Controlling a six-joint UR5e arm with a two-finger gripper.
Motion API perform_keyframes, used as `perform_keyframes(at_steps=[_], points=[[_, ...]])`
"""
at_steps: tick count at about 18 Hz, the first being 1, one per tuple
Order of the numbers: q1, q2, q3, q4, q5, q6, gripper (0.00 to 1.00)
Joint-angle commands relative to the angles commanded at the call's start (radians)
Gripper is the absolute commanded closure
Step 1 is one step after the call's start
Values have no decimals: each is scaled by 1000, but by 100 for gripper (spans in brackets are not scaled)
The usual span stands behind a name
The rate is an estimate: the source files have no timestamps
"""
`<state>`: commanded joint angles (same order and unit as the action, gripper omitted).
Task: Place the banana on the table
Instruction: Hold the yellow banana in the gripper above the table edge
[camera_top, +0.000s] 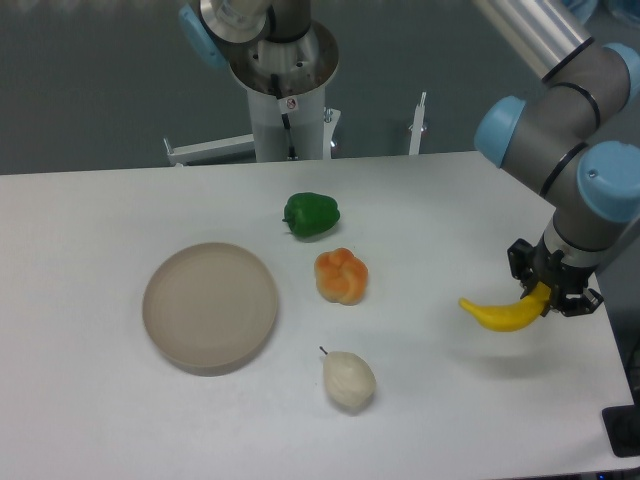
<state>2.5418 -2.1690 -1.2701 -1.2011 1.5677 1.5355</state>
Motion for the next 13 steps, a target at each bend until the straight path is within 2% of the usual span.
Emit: perform_keyframes(at_steps=[10,13], points=[[2,2,0,-6,0,0,69],[2,14,-23,-20,2,8,70]])
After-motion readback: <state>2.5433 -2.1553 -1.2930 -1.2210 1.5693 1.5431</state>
